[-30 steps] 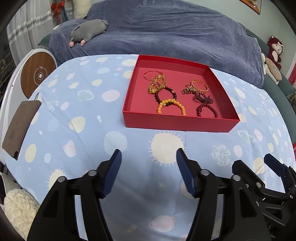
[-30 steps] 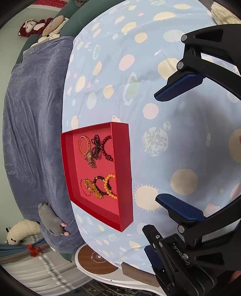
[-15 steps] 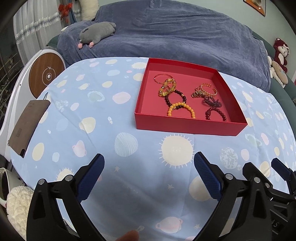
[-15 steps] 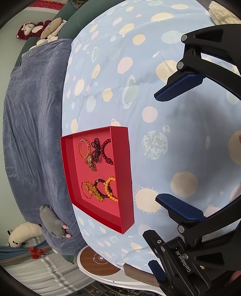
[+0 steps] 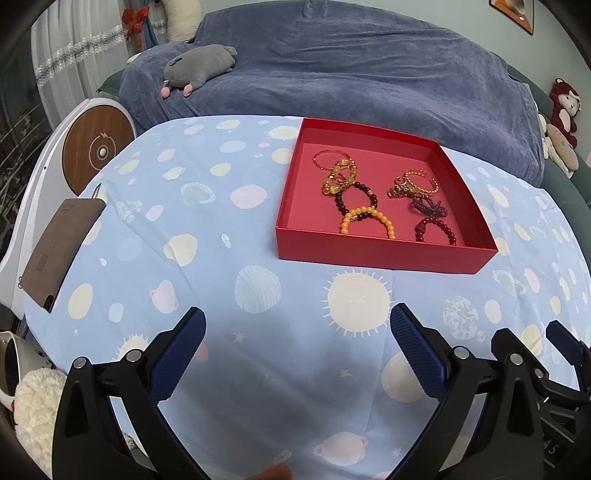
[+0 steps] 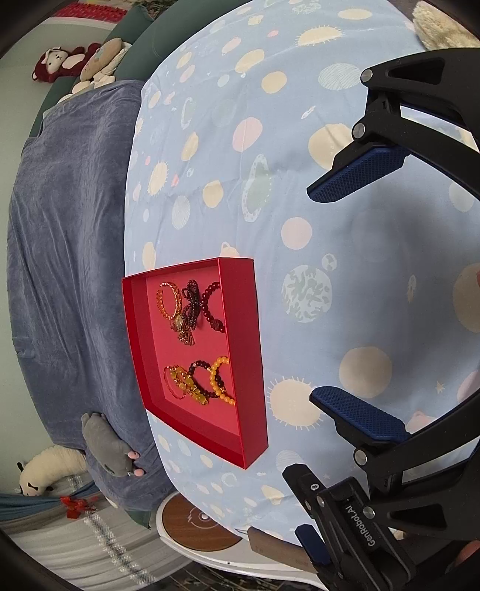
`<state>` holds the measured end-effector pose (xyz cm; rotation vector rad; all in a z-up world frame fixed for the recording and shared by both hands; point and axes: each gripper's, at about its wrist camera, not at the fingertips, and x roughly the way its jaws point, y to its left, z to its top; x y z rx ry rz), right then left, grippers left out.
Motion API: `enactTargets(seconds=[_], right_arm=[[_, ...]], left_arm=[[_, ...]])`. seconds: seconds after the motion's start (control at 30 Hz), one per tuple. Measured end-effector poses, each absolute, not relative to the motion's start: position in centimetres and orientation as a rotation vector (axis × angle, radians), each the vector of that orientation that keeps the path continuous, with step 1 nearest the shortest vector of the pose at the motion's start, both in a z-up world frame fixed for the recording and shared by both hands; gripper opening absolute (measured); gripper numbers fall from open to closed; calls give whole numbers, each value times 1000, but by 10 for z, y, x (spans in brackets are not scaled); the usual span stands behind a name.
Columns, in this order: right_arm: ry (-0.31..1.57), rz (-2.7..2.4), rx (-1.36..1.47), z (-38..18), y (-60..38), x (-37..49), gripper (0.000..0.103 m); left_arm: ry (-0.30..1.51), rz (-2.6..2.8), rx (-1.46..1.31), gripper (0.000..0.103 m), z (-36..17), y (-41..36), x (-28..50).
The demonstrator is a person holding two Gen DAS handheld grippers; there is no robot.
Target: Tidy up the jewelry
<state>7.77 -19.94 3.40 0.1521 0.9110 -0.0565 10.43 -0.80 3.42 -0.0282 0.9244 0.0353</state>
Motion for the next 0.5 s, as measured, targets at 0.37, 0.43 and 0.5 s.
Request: enactTargets(seconds=[0.37, 0.43, 0.5], right_arm=[[913, -51, 152, 34, -198, 76, 96], [911, -51, 147, 34, -198, 76, 96], [910, -51, 145, 35, -197, 76, 96]], left_arm=[[917, 26, -19, 96, 35, -9, 102], [912, 19, -14, 96, 35, -10, 102], [913, 8, -13, 96, 36, -11, 102]])
